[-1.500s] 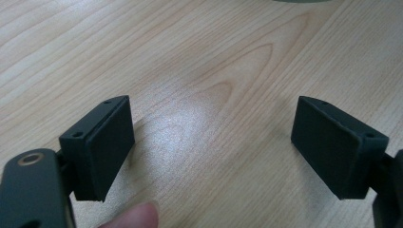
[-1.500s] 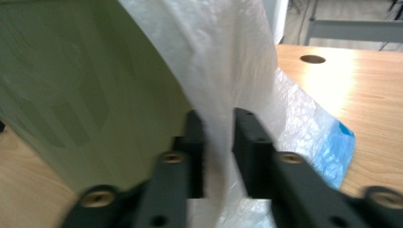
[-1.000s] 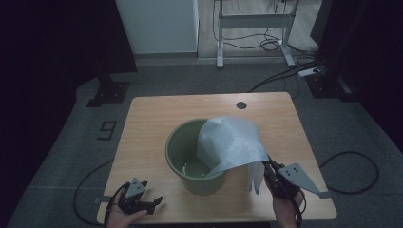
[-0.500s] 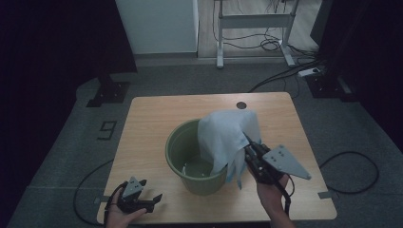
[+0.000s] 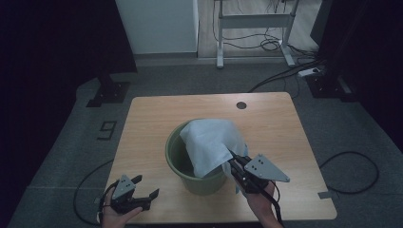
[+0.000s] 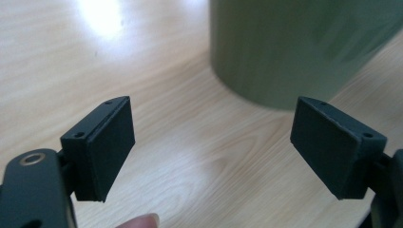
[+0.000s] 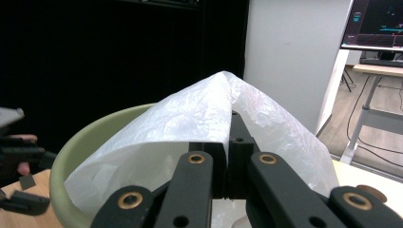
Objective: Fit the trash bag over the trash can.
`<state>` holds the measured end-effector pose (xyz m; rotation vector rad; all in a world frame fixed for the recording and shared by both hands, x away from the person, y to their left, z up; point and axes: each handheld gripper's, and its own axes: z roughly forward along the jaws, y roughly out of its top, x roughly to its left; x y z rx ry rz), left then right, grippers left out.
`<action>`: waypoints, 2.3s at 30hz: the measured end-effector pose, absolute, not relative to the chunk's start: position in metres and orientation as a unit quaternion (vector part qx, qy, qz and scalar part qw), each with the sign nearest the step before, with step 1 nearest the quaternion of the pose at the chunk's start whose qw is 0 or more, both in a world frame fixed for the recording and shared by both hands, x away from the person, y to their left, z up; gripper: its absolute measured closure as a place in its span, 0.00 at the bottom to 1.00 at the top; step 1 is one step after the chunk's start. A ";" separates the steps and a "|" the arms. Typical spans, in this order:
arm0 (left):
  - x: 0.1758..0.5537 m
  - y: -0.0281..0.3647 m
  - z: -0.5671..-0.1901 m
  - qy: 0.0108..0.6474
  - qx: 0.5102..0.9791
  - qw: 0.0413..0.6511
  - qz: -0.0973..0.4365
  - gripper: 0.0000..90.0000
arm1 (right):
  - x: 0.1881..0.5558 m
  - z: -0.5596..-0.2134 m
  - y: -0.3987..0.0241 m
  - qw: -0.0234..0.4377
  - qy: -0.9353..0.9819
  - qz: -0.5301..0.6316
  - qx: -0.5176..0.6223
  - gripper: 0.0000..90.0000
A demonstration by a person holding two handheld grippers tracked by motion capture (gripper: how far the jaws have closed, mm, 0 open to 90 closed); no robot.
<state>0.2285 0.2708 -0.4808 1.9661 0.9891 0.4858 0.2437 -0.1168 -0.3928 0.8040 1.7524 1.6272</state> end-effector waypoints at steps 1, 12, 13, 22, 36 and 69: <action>0.227 0.269 -0.477 0.396 0.786 0.435 0.193 0.16 | 0.244 -0.393 -0.117 0.303 0.662 0.614 0.303 0.98; 0.208 0.246 -0.422 0.376 0.750 0.503 0.208 0.16 | 0.242 -0.395 -0.119 0.298 0.667 0.615 0.296 0.97; 0.206 0.243 -0.419 0.372 0.748 0.508 0.210 0.16 | 0.242 -0.394 -0.119 0.297 0.666 0.617 0.297 0.97; 0.208 0.225 -0.399 0.353 0.728 0.538 0.236 0.17 | 0.242 -0.388 -0.117 0.299 0.667 0.617 0.293 0.97; 0.217 0.174 -0.381 0.331 0.730 0.549 0.235 0.16 | 0.251 -0.372 -0.098 0.298 0.681 0.601 0.295 0.96; 0.235 0.142 -0.385 0.367 0.715 0.546 0.236 0.87 | 0.215 -0.387 -0.095 0.296 0.692 0.592 0.287 0.43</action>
